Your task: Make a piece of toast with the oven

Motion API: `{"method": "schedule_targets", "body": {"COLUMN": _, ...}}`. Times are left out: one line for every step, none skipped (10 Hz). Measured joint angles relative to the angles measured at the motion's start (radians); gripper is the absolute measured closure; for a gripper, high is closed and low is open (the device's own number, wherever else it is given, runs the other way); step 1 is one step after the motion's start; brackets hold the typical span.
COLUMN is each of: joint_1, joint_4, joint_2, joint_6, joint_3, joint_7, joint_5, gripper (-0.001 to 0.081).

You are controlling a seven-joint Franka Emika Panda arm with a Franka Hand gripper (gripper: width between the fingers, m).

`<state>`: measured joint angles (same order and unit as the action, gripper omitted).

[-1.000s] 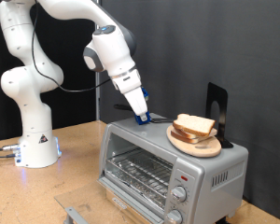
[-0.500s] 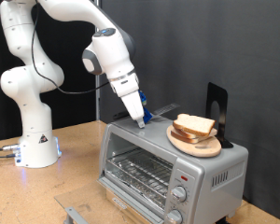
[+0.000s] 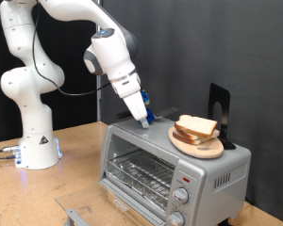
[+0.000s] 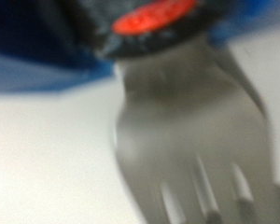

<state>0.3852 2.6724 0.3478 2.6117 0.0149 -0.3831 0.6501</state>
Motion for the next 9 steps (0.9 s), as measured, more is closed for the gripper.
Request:
{"method": "schedule_targets", "body": {"joint_1": 0.005, "joint_4": -0.011, "joint_2": 0.016, "joint_6": -0.029, "joint_3": -0.007, "joint_7": -0.009, "joint_5": 0.016, "gripper": 0.0003}}
{"method": "schedule_targets", "body": {"joint_1": 0.004, "joint_4": -0.019, "joint_2": 0.032, "joint_6": -0.071, "joint_3": -0.009, "joint_7": -0.009, "joint_5": 0.015, "gripper": 0.0003}}
{"method": "schedule_targets", "body": {"joint_1": 0.003, "joint_4": -0.026, "joint_2": 0.047, "joint_6": -0.121, "joint_3": -0.013, "joint_7": -0.011, "joint_5": 0.004, "gripper": 0.0003}}
{"method": "schedule_targets", "body": {"joint_1": 0.003, "joint_4": -0.034, "joint_2": 0.057, "joint_6": -0.179, "joint_3": -0.019, "joint_7": -0.031, "joint_5": -0.01, "gripper": 0.0003}}
{"method": "schedule_targets", "body": {"joint_1": 0.003, "joint_4": -0.045, "joint_2": 0.06, "joint_6": -0.217, "joint_3": -0.025, "joint_7": -0.057, "joint_5": -0.026, "gripper": 0.0003}}
{"method": "schedule_targets", "body": {"joint_1": 0.003, "joint_4": -0.052, "joint_2": 0.06, "joint_6": -0.222, "joint_3": -0.026, "joint_7": -0.076, "joint_5": -0.052, "gripper": 0.0003}}
{"method": "schedule_targets", "body": {"joint_1": 0.002, "joint_4": -0.056, "joint_2": 0.06, "joint_6": -0.2, "joint_3": -0.023, "joint_7": -0.085, "joint_5": -0.087, "gripper": 0.0003}}
{"method": "schedule_targets", "body": {"joint_1": 0.002, "joint_4": -0.06, "joint_2": 0.059, "joint_6": -0.171, "joint_3": -0.019, "joint_7": -0.086, "joint_5": -0.121, "gripper": 0.0003}}
{"method": "schedule_targets", "body": {"joint_1": 0.0, "joint_4": -0.067, "joint_2": 0.057, "joint_6": -0.156, "joint_3": -0.017, "joint_7": -0.085, "joint_5": -0.143, "gripper": 0.0003}}
